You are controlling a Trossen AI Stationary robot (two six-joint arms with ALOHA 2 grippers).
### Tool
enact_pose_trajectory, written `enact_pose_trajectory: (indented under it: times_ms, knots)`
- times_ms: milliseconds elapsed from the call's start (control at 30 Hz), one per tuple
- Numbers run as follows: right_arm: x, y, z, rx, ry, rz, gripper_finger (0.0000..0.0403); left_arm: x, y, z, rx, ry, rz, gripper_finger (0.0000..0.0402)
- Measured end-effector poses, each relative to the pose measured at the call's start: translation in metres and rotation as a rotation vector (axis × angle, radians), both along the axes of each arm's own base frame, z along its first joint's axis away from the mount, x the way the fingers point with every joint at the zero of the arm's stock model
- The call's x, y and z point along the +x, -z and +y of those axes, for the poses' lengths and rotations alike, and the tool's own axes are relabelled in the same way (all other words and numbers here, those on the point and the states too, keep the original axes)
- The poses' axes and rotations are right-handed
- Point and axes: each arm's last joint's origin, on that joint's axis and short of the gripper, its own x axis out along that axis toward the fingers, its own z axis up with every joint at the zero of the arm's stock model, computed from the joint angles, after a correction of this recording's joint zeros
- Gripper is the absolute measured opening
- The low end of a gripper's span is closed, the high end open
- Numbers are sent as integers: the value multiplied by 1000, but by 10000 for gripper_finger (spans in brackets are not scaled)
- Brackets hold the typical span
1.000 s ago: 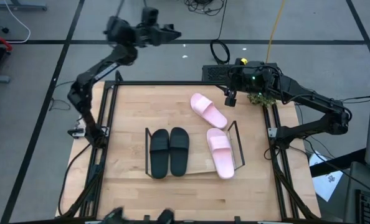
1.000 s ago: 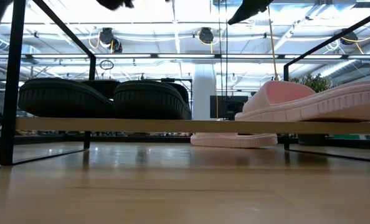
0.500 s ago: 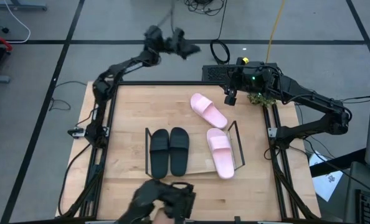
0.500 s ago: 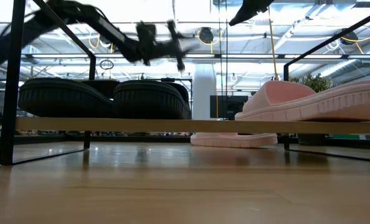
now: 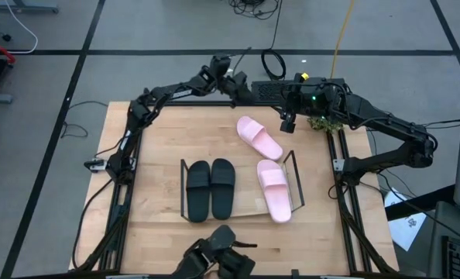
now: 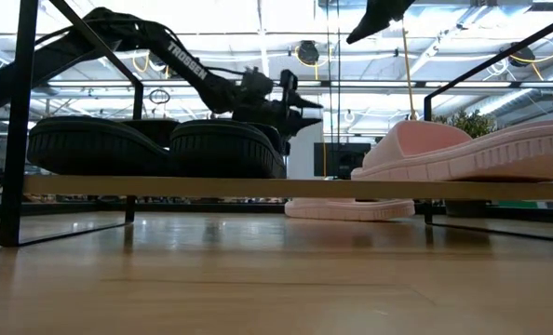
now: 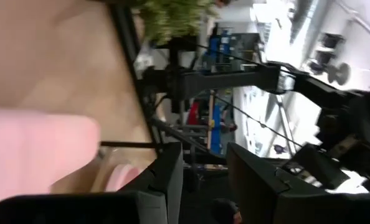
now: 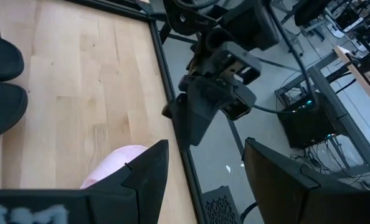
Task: Pick and place slides into the shelf
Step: Put the pink slides on the shelf
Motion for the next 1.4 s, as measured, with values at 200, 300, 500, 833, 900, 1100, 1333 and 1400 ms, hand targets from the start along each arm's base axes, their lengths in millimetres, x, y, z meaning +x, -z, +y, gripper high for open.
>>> enact_pose_trajectory:
  times_ms: [200, 300, 500, 833, 900, 1100, 1333, 1400]
  knots:
    - [0, 0, 0, -8, -6, 6, 196, -3, 20, -10, -7, 10, 127, 120]
    - [0, 0, 0, -10, -7, 7, 196, -4, 26, -14, 2, 18, 161, 120]
    - [0, 0, 0, -19, -13, 13, 196, -3, 29, -20, 18, 30, 176, 120]
    - [0, 0, 0, -18, -14, 13, 196, 1, 39, -39, 47, 41, 283, 120]
    - [0, 0, 0, -18, -16, 13, 196, 0, 40, -38, 52, 24, 305, 120]
    - [0, 0, 0, -13, -15, 14, 196, -1, 46, -42, 84, -32, 417, 120]
    - [0, 1, 0, -12, -16, 18, 196, 0, 48, -46, 119, -66, 466, 120]
    - [0, 1, 0, -12, -16, 18, 196, 1, 49, -47, 129, -75, 475, 120]
